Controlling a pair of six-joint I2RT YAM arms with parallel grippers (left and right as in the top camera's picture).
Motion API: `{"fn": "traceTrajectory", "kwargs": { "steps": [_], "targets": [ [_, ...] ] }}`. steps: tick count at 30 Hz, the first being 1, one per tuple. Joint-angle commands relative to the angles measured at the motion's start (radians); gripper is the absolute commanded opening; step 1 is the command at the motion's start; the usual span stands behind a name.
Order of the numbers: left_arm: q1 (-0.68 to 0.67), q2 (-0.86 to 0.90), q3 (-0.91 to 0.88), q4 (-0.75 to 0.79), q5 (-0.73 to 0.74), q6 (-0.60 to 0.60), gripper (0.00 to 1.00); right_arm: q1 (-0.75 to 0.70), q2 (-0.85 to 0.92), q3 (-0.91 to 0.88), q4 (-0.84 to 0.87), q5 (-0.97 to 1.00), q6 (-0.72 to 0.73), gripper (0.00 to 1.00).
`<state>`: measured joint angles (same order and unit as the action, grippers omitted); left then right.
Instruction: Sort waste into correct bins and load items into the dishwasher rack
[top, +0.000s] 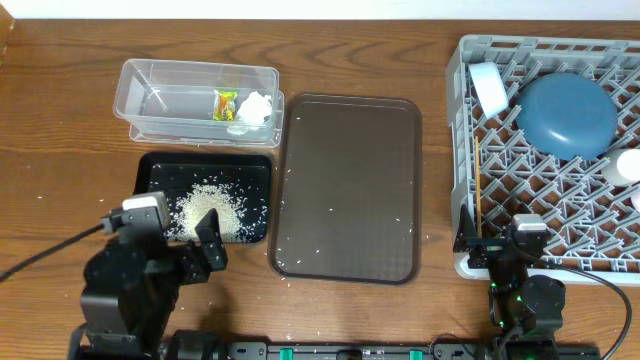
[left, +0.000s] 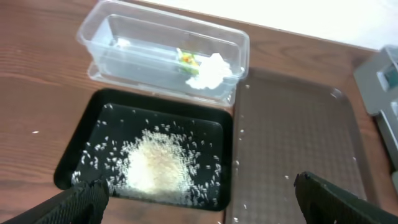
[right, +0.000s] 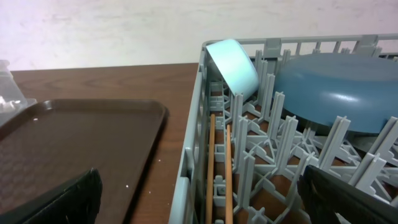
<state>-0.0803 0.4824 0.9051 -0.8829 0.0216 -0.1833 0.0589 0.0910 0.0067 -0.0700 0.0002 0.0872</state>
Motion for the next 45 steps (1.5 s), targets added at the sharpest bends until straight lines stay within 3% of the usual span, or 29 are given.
{"fn": "traceTrajectory", "kwargs": {
  "steps": [1,11,18,22,45],
  "targets": [
    [0.032,-0.077,-0.106,0.047,-0.015,0.007,0.98,0.013,0.001,-0.001,-0.005,0.003,-0.006,0.99],
    [0.092,-0.384,-0.644,0.551,-0.015,0.007,0.98,0.013,0.001,-0.001,-0.005,0.003,-0.006,0.99],
    [0.091,-0.458,-0.905,0.921,-0.058,0.015,0.98,0.013,0.001,-0.001,-0.005,0.003,-0.006,0.99],
    [0.091,-0.481,-0.901,0.808,-0.057,0.015,0.98,0.013,0.001,-0.001,-0.005,0.003,-0.006,0.99],
    [0.091,-0.478,-0.901,0.813,-0.057,0.014,0.98,0.013,0.001,-0.001,-0.005,0.003,-0.006,0.99]
  ]
}}
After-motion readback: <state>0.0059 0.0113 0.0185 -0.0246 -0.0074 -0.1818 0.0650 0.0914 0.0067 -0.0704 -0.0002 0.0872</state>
